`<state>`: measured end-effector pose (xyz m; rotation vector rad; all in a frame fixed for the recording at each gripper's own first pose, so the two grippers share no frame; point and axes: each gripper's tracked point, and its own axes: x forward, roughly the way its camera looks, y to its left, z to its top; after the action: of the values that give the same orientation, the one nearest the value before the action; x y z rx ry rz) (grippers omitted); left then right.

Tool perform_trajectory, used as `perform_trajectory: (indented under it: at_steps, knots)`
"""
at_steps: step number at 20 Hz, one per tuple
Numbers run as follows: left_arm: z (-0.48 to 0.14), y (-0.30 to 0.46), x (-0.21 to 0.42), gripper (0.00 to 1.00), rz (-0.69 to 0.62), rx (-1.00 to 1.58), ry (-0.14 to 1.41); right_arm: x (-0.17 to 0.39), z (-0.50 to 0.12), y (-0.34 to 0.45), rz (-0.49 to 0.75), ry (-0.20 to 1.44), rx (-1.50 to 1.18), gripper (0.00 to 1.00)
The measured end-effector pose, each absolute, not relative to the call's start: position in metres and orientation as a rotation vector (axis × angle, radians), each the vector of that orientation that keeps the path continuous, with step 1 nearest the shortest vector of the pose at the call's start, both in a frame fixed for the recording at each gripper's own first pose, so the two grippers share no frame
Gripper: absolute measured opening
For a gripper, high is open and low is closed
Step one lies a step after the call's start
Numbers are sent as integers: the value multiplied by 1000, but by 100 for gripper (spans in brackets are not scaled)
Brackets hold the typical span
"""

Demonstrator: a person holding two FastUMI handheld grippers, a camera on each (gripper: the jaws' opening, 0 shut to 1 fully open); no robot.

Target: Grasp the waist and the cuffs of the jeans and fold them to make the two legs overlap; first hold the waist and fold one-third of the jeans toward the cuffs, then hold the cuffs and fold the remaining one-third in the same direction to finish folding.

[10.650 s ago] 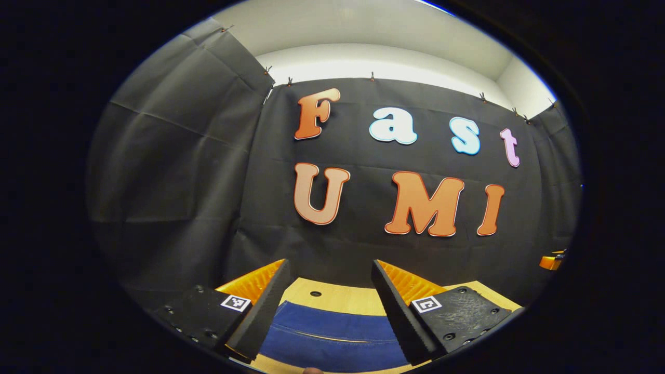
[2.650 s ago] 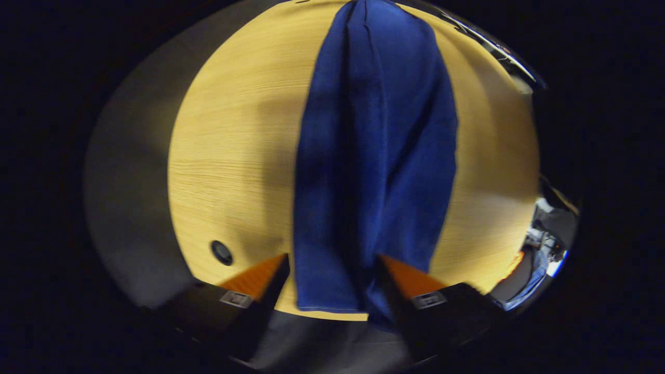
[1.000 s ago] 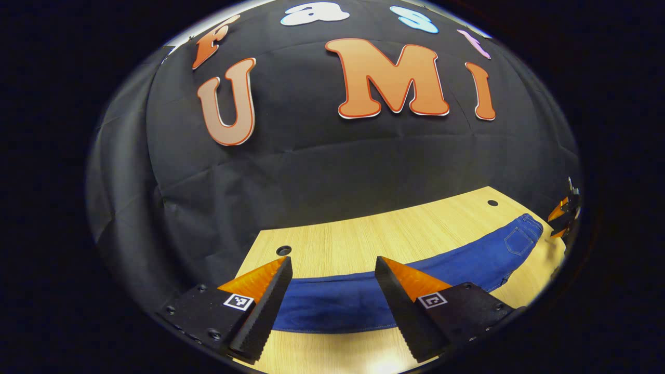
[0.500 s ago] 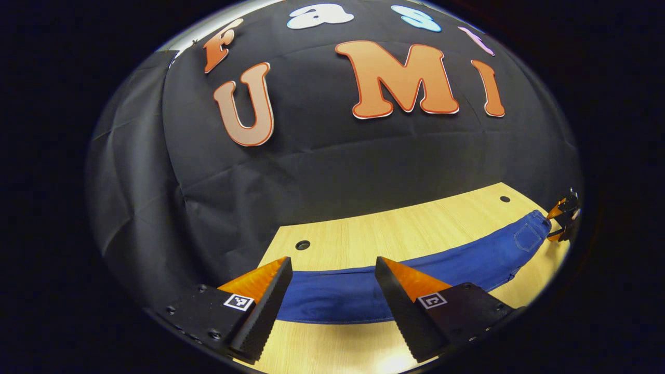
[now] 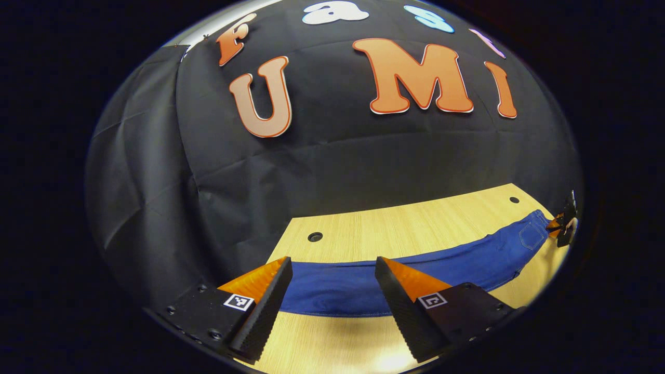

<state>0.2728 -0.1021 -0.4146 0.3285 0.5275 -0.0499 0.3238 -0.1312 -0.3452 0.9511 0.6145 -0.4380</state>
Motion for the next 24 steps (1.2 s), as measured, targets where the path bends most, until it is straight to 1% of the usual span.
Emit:
perform_trajectory:
  at_steps: [1, 2, 6, 13, 16, 18, 20, 24]
  knots:
    - [-415, -96, 273, 100, -49, 332, 530, 322, -339, -131, -446, 593, 911, 8]
    - [-414, -89, 275, 98, -50, 330, 532, 323, -329, -126, -427, 565, 891, 8]
    - [-416, -56, 285, 98, -66, 290, 532, 324, -271, -96, -371, 461, 793, 8]
    - [-421, 29, 305, 98, -88, 245, 534, 303, -160, 21, -242, 338, 525, 8]
    - [-422, 58, 311, 98, -107, 221, 534, 295, -125, 86, -177, 311, 428, 8]
    - [-427, 76, 313, 98, -118, 216, 538, 293, -110, 116, -130, 303, 398, 8]
    - [-429, 95, 317, 98, -123, 210, 540, 289, -96, 163, -85, 310, 359, 8]
    - [-438, 128, 316, 99, -127, 189, 549, 279, -122, 273, 18, 352, 285, 7]
